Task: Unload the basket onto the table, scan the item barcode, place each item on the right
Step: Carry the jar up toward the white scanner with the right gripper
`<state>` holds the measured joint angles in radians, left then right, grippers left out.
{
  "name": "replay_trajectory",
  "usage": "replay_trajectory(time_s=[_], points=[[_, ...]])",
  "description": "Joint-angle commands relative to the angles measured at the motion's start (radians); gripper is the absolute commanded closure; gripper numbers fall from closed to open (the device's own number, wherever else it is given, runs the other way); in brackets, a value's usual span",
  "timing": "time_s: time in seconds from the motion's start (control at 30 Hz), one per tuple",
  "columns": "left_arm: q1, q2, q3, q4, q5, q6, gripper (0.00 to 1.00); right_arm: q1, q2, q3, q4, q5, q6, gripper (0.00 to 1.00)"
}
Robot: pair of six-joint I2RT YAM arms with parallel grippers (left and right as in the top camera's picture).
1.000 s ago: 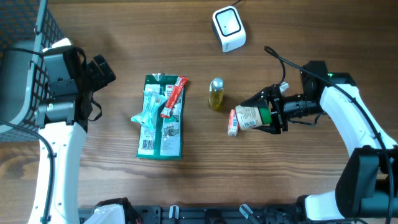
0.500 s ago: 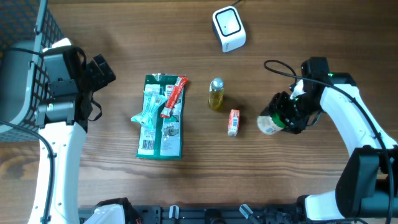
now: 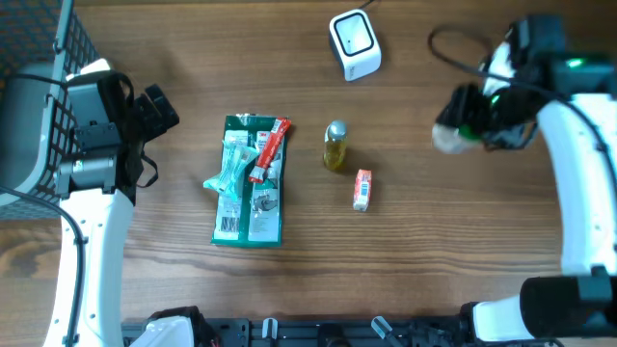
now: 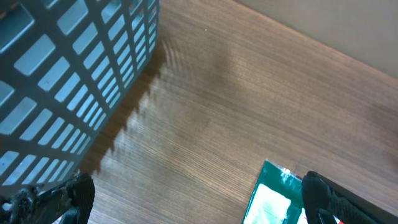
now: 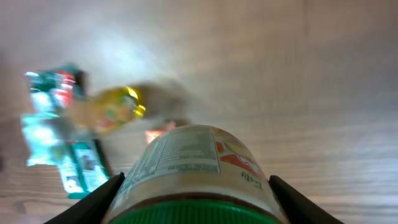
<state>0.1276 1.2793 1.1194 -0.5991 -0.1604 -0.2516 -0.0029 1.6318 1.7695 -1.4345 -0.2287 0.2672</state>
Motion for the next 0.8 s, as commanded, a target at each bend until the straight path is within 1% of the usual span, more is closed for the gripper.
replay_trajectory(time_s=[0.0, 0.13, 0.23, 0.33, 0.47, 0.5, 0.6, 0.63, 0.67, 0.77], points=[[0.006, 0.004, 0.008, 0.003, -0.009, 0.012, 0.00, 0.020, -0.016, 0.159, 0.000, 0.019, -0.126, 0.96], [0.006, 0.004, 0.008, 0.003, -0.009, 0.012, 0.00, 0.042, -0.006, 0.166, 0.149, 0.019, -0.190, 0.95], [0.006, 0.004, 0.008, 0.003, -0.009, 0.012, 0.00, 0.045, 0.013, 0.166, 0.301, 0.011, -0.188, 0.94], [0.006, 0.004, 0.008, 0.003, -0.009, 0.012, 0.00, 0.046, 0.027, 0.166, 0.465, -0.044, -0.166, 0.96], [0.006, 0.004, 0.008, 0.003, -0.009, 0.012, 0.00, 0.085, 0.075, 0.166, 0.640, -0.050, -0.163, 0.96], [0.006, 0.004, 0.008, 0.003, -0.009, 0.012, 0.00, 0.104, 0.100, 0.166, 0.681, -0.050, -0.165, 0.96], [0.006, 0.004, 0.008, 0.003, -0.009, 0.012, 0.00, 0.149, 0.171, 0.166, 0.764, -0.047, -0.240, 0.96], [0.006, 0.004, 0.008, 0.003, -0.009, 0.012, 0.00, 0.163, 0.205, 0.166, 0.797, -0.040, -0.262, 0.96], [0.006, 0.004, 0.008, 0.003, -0.009, 0.012, 0.00, 0.184, 0.282, 0.166, 0.872, -0.038, -0.301, 0.96], [0.006, 0.004, 0.008, 0.003, -0.009, 0.012, 0.00, 0.194, 0.387, 0.166, 0.981, -0.038, -0.315, 0.96]])
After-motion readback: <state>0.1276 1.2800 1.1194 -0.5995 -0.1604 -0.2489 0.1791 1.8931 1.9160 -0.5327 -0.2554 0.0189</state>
